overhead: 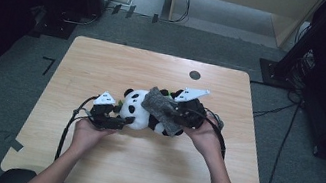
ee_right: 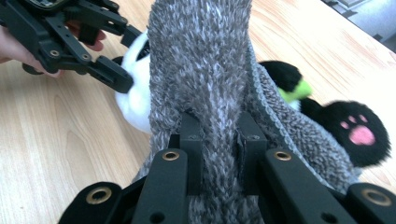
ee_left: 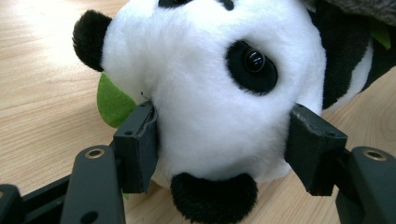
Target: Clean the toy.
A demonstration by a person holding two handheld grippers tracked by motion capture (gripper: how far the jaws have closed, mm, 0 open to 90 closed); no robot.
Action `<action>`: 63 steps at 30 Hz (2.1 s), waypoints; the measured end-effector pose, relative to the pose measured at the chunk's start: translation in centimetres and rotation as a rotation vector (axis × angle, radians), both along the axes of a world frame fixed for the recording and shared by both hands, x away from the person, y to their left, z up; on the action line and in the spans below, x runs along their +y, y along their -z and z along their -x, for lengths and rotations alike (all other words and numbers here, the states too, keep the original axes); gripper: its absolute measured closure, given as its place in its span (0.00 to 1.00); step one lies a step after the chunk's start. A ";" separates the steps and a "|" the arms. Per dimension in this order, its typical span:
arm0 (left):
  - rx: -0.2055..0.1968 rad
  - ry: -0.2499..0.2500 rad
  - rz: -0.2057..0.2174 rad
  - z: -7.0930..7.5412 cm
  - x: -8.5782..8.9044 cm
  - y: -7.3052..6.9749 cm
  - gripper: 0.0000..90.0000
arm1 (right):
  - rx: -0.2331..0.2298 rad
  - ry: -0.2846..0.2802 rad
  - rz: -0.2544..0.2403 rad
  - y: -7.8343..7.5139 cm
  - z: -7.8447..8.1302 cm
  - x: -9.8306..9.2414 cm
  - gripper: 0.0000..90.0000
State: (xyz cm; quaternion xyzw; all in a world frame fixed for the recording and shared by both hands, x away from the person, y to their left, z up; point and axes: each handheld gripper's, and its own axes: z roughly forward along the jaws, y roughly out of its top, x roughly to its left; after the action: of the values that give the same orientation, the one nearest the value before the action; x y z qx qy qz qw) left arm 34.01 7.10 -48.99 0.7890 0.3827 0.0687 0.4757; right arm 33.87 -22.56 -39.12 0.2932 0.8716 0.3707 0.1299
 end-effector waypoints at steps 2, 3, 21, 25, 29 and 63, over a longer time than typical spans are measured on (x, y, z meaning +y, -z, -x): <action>0.000 -0.001 0.000 0.0 0.0 0.0 0.37 | -0.001 0.006 0.000 0.0 0.0 -0.1 0.87; 0.000 -0.002 0.001 0.0 0.0 0.0 0.37 | -0.005 0.021 0.000 0.0 -0.2 -0.5 0.87; -0.004 0.004 -0.024 0.0 -0.1 -0.4 0.37 | -0.040 -0.031 -0.148 -3.0 2.2 1.5 0.86; -0.006 0.003 -0.025 0.1 -0.2 -0.4 0.38 | -0.029 -0.067 -0.115 -2.0 2.3 3.8 0.86; -0.005 0.000 -0.027 0.1 -0.2 -0.5 0.39 | 0.007 -0.074 -0.093 0.3 1.2 6.4 0.86; 0.023 0.001 -0.025 0.0 -0.1 -0.4 0.39 | -0.053 -0.061 -0.023 5.6 3.6 5.4 0.87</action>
State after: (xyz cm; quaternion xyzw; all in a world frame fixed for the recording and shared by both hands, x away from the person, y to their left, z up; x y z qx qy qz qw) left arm 34.03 7.02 -48.58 0.7958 0.3869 0.0644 0.4613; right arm 30.24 -17.11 -44.67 0.2582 0.8722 0.3919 0.1382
